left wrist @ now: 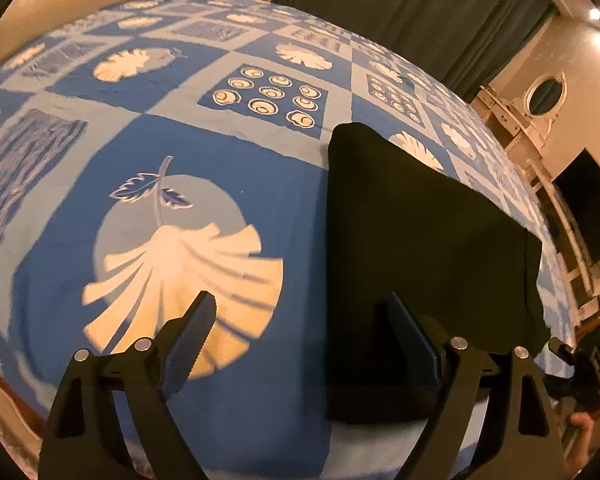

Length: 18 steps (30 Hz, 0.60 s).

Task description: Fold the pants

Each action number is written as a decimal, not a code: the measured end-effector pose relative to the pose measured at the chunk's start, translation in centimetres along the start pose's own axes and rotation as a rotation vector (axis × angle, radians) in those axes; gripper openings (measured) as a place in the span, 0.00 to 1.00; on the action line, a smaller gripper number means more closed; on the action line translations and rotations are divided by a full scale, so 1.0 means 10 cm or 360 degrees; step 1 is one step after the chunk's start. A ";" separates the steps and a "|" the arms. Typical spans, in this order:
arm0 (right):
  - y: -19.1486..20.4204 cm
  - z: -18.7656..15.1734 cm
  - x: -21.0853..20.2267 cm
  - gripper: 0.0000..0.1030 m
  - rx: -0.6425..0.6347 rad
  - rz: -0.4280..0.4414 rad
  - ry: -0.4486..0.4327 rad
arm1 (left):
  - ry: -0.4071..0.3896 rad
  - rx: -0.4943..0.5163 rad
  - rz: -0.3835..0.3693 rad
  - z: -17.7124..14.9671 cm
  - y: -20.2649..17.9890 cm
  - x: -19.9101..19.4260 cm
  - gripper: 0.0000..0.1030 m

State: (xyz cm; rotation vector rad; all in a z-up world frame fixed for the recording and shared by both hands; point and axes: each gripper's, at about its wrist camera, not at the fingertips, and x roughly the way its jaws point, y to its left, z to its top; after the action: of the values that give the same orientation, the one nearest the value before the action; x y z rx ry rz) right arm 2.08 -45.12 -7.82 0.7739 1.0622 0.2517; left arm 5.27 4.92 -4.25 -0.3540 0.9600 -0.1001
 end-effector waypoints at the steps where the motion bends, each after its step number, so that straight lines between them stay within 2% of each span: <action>1: 0.05 -0.03 -0.01 0.87 -0.0017 -0.0040 0.0004 | -0.0007 0.0025 0.0018 -0.04 -0.02 -0.04 0.83; 9: 0.12 -0.30 -0.16 0.88 -0.0070 -0.0177 0.0009 | -0.0052 0.0112 0.0140 -0.34 -0.16 -0.36 0.83; 13: 0.27 -0.39 -0.22 0.87 -0.0181 -0.0333 0.0021 | -0.0072 0.0157 0.0181 -0.47 -0.26 -0.50 0.83; 16: 0.39 -0.48 -0.24 0.87 -0.0287 -0.0463 0.0015 | -0.0134 0.0200 0.0210 -0.55 -0.35 -0.62 0.83; 18: 0.47 -0.53 -0.26 0.87 -0.0330 -0.0500 -0.0001 | -0.0184 0.0250 0.0231 -0.59 -0.42 -0.68 0.83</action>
State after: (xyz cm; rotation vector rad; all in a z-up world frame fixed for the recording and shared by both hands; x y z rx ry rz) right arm -2.89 -40.80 -4.22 0.4135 1.1206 0.0909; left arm -3.16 1.11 -0.62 -0.1433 0.8545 -0.0219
